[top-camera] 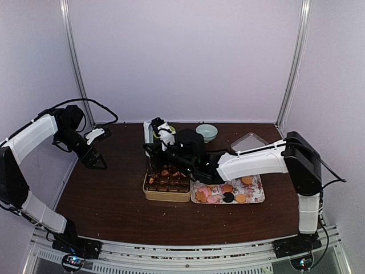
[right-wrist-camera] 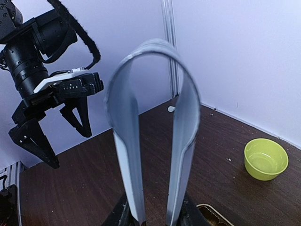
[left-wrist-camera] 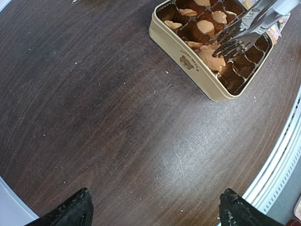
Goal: Pack the cookies
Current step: Adjust the fake cookies in the empty pocket of the box.
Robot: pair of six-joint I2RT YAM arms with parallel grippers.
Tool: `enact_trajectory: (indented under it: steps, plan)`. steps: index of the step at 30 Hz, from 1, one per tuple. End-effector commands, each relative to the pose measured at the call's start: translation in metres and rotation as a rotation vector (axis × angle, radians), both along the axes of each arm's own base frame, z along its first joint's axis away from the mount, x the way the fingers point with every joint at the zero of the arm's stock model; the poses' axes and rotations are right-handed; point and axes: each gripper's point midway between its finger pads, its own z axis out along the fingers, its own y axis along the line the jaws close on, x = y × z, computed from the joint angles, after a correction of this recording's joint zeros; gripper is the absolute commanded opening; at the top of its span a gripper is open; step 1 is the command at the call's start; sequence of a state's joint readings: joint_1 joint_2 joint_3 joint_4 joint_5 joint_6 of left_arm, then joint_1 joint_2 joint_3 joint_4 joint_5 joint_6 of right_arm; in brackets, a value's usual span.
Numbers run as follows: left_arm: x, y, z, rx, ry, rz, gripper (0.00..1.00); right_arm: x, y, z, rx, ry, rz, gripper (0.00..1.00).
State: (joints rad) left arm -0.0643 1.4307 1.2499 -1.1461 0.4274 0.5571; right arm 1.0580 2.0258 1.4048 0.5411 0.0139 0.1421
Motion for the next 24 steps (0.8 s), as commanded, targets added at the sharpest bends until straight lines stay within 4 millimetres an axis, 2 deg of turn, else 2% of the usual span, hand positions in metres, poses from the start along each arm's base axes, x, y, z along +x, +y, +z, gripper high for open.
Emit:
enact_trajectory:
  steps: [1,10,18,20,24]
  plan:
    - [0.004,0.001,0.011,-0.010,-0.042,-0.007,0.96,0.004,0.009,0.010,0.031,-0.003,0.013,0.29]
    - [0.004,0.000,0.012,-0.012,-0.046,-0.008,0.96,0.006,0.016,0.005,0.013,0.003,0.024,0.28]
    - [0.004,-0.001,0.012,-0.018,-0.045,-0.011,0.96,-0.001,-0.006,-0.012,-0.032,0.007,-0.003,0.28]
    - [0.004,-0.001,0.013,-0.020,-0.047,-0.012,0.96,0.000,-0.013,-0.008,-0.030,-0.003,-0.021,0.28]
    - [0.004,-0.001,0.014,-0.019,-0.046,-0.011,0.96,-0.001,-0.025,0.015,0.003,-0.035,-0.043,0.28]
